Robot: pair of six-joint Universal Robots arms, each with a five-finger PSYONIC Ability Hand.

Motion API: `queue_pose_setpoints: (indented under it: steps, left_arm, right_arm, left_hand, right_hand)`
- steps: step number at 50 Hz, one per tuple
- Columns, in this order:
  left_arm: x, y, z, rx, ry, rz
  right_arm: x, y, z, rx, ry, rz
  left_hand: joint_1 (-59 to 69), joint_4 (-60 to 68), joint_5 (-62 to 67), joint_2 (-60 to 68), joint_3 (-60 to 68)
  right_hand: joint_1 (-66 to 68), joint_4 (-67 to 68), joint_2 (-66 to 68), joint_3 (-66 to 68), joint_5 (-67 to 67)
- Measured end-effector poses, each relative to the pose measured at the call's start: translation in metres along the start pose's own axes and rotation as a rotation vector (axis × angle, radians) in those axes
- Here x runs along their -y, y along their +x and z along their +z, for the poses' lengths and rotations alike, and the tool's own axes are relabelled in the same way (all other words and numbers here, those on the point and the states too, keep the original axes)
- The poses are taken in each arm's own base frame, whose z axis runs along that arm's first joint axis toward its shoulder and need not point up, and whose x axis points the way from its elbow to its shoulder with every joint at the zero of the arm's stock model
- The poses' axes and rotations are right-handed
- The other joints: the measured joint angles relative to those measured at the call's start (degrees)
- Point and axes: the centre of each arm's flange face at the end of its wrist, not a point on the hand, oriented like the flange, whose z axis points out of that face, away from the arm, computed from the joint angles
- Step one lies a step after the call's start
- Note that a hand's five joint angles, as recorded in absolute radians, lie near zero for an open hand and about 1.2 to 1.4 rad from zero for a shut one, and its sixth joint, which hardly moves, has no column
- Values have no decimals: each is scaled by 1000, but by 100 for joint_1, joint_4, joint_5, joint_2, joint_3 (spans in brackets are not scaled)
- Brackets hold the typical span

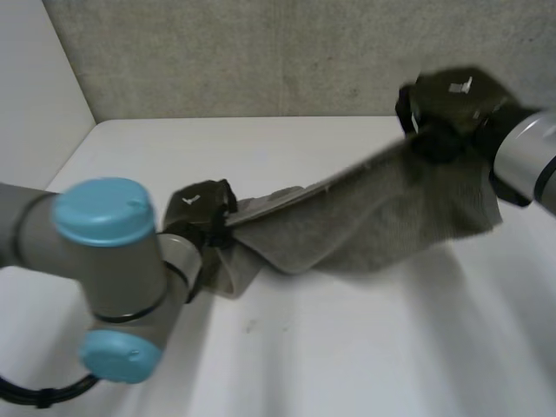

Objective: Fold the towel.

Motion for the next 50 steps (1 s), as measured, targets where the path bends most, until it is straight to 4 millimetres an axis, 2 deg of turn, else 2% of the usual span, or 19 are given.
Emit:
queue_pose_setpoints:
  steps: [6, 12, 18, 22, 23, 27, 28, 29, 30, 32, 33, 34, 37, 42, 44, 45, 46, 48, 50]
  left_arm:
    - [16, -13, -27, -43, 2, 311]
    - [15, -30, -35, -37, -42, 568]
    - [16, -39, -24, -35, -74, 732]
    - [34, -36, 3, -20, 13, 809]
    - [51, -32, 19, 1, 97, 832]
    - [98, -24, 45, 63, 314, 857]
    - [125, -19, 53, 101, 439, 859]
    - [125, -19, 53, 101, 439, 859]
    - [163, -13, 59, 155, 612, 854]
    - [177, -11, 59, 175, 674, 850]
    - [206, -8, 56, 223, 817, 835]
    - [220, -7, 53, 246, 883, 826]
    - [236, -8, 46, 282, 971, 814]
    - [217, -18, 39, 282, 919, 826]
    - [182, -25, 37, 252, 795, 846]
    - [182, -25, 37, 252, 795, 846]
    - [148, -30, 34, 222, 684, 867]
    - [114, -35, 28, 192, 575, 889]
    - [104, -36, 27, 183, 545, 896]
  right_arm:
    - [-56, -16, 8, 107, -236, -133]
    - [-91, -42, 4, 264, -424, -230]
    - [-92, -53, 16, 281, -429, -304]
    - [-68, -41, 43, 142, -285, -352]
    - [-50, -31, 56, 53, -190, -370]
    - [-8, -8, 76, -137, 29, -401]
    - [12, 1, 80, -217, 132, -413]
    - [12, 1, 80, -217, 132, -413]
    - [43, 15, 83, -330, 293, -429]
    - [52, 18, 83, -363, 343, -435]
    - [71, 24, 79, -429, 448, -447]
    - [79, 27, 77, -456, 496, -453]
    - [82, 26, 73, -469, 537, -462]
    - [56, 10, 70, -382, 488, -470]
    - [31, -2, 69, -300, 426, -469]
    - [31, -2, 69, -300, 426, -469]
    - [10, -12, 67, -238, 375, -463]
    - [-10, -20, 65, -178, 321, -455]
    - [-16, -23, 64, -162, 304, -452]
  left_hand:
    - [23, 14, 8, 11, 16]
    - [23, 20, 11, 12, 19]
    - [23, 20, 11, 12, 21]
    - [23, 21, 12, 12, 22]
    - [23, 22, 33, 12, 23]
    - [23, 22, 32, 14, 24]
    - [23, 22, 32, 21, 24]
    - [23, 22, 32, 21, 24]
    - [23, 22, 32, 22, 24]
    - [23, 22, 33, 22, 24]
    - [23, 22, 32, 22, 24]
    - [23, 22, 32, 23, 24]
    - [23, 23, 33, 23, 24]
    - [76, 22, 32, 23, 24]
    - [112, 23, 33, 23, 24]
    - [112, 23, 33, 23, 24]
    - [135, 23, 32, 23, 24]
    - [136, 23, 32, 23, 24]
    - [136, 23, 32, 23, 24]
  right_hand:
    - [0, 0, 0, 0, 0]
    - [0, 0, 0, 0, 2]
    - [0, 0, 0, 0, 53]
    - [0, 0, 0, 0, 71]
    - [0, 0, 0, 0, 71]
    - [0, 0, 0, 0, 72]
    - [0, 0, 0, 0, 72]
    - [0, 0, 0, 0, 72]
    - [0, 0, 0, 0, 71]
    - [0, 0, 0, 0, 72]
    - [0, 0, 0, 0, 72]
    - [0, 0, 0, 0, 72]
    - [0, 0, 0, 0, 72]
    - [0, 0, 0, 0, 83]
    - [0, 1, 0, 0, 98]
    - [0, 1, 0, 0, 98]
    - [0, 1, 0, 0, 102]
    - [0, 2, 0, 13, 106]
    - [0, 2, 0, 16, 107]
